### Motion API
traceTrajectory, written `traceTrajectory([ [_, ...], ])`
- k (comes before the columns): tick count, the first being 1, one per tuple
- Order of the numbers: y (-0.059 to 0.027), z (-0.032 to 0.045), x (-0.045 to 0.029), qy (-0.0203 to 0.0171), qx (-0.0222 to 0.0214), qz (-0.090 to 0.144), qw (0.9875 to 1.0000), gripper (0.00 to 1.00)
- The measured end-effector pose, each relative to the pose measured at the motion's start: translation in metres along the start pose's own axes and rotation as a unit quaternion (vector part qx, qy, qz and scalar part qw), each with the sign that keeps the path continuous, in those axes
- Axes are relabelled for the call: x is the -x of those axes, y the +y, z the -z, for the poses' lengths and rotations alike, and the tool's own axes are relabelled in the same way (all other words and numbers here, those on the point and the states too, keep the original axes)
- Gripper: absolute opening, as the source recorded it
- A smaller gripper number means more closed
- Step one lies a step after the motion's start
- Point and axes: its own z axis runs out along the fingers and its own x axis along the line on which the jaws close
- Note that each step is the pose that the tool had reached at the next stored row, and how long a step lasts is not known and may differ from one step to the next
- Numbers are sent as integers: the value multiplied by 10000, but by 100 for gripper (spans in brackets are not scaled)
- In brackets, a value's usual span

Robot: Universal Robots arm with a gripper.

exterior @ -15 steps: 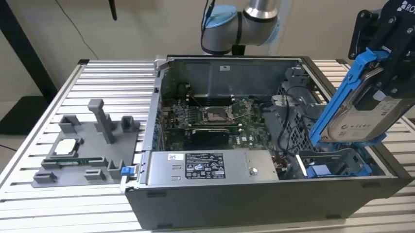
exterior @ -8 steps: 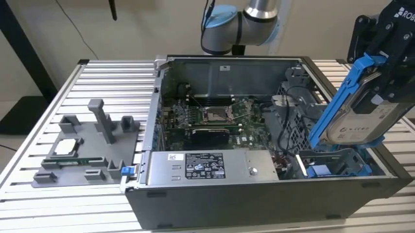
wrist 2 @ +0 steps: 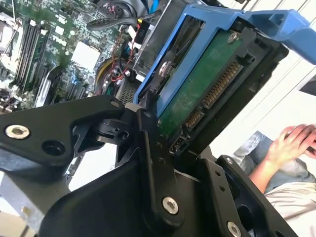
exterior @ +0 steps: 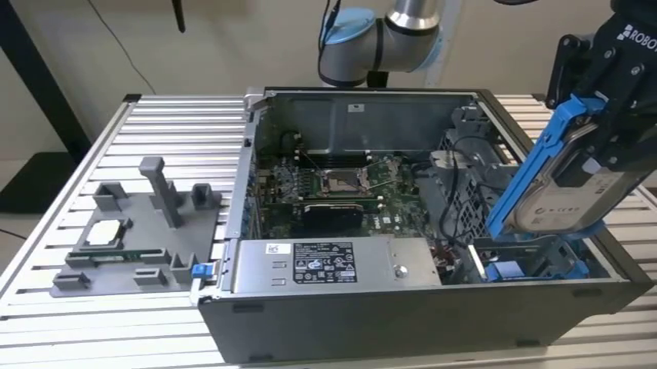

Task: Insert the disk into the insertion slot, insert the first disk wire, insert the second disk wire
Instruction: 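Insert the disk into the insertion slot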

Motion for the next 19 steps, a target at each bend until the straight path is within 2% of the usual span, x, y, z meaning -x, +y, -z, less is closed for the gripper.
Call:
traceTrajectory([
  [6, -14, -58, 1, -6, 0, -149, 9999, 0],
  [16, -54, -188, 2, -7, 0, -151, 9999, 0],
  [19, -56, -206, 2, -6, 1, -152, 9999, 0],
])
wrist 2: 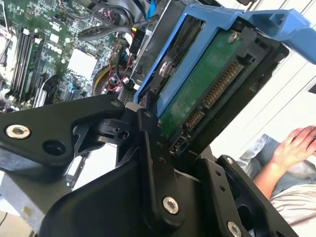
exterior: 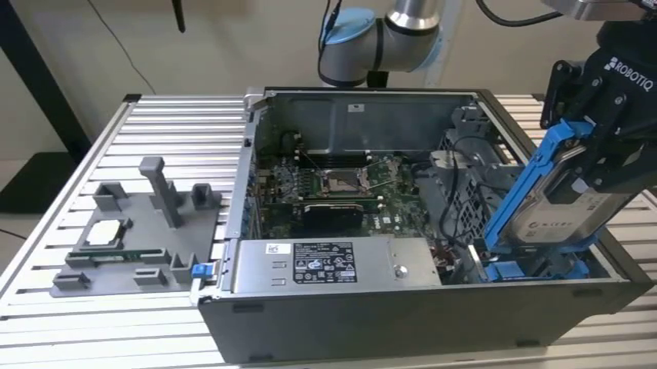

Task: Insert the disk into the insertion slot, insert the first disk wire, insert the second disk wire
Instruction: 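Insert the disk into the insertion slot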

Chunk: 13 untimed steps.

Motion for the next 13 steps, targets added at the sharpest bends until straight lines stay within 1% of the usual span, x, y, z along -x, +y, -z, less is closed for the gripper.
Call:
traceTrajectory([
  [5, -2, -7, 0, -1, 1, 1, 10000, 0],
  [13, -19, -84, 30, 0, 1, 0, 10000, 0],
])
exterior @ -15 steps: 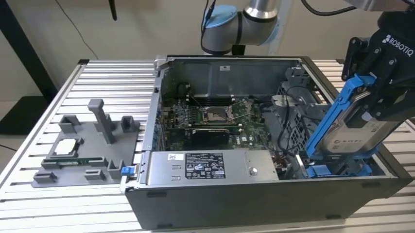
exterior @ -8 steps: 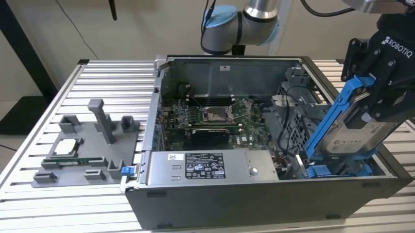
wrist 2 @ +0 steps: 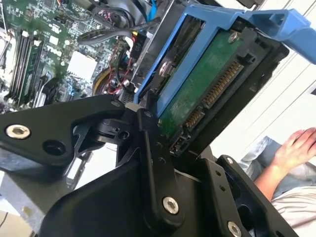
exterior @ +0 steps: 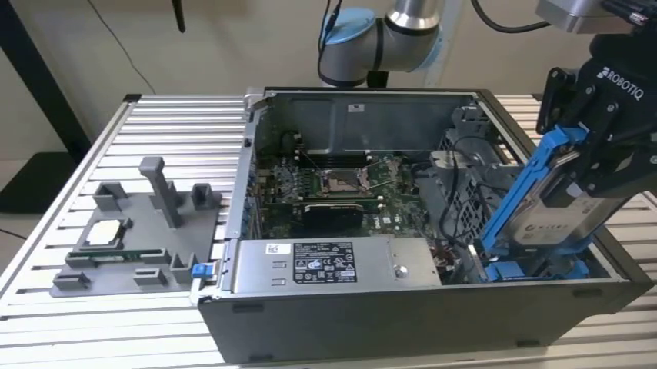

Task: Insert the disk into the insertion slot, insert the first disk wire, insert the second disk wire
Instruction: 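Insert the disk into the insertion slot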

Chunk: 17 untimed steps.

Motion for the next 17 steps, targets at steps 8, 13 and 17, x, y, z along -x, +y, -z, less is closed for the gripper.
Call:
traceTrajectory([
  [8, -12, -85, 25, 0, 0, 0, 10000, 0],
  [13, -15, -139, 26, 0, -1, 0, 10000, 0],
  [17, -18, -178, 26, 0, -3, 1, 10000, 0],
])
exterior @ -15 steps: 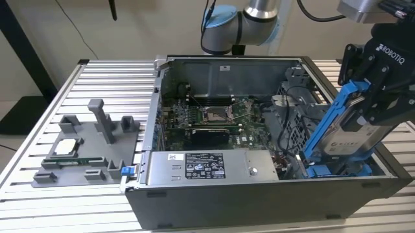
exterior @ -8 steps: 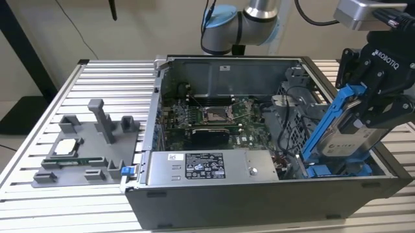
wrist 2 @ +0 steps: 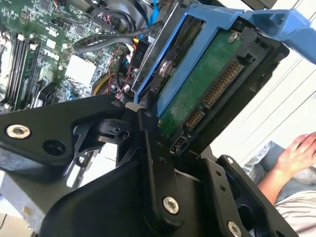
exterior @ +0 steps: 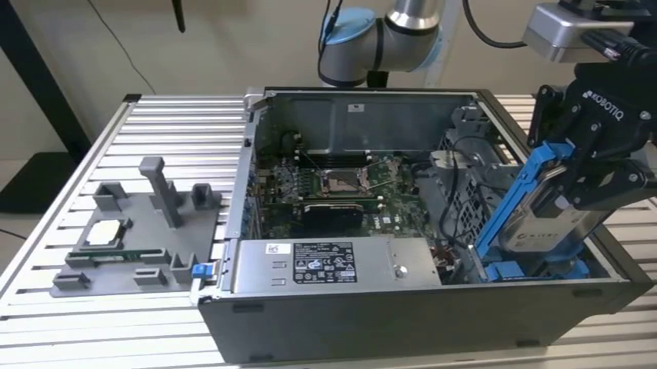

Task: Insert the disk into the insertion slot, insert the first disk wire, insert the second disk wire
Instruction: 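Insert the disk into the insertion slot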

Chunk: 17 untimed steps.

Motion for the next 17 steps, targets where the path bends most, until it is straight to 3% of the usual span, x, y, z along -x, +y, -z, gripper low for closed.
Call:
traceTrajectory([
  [7, -18, -55, 1, 0, -1, 0, 10000, 0],
  [17, -29, -214, 27, 0, -1, 1, 10000, 0],
])
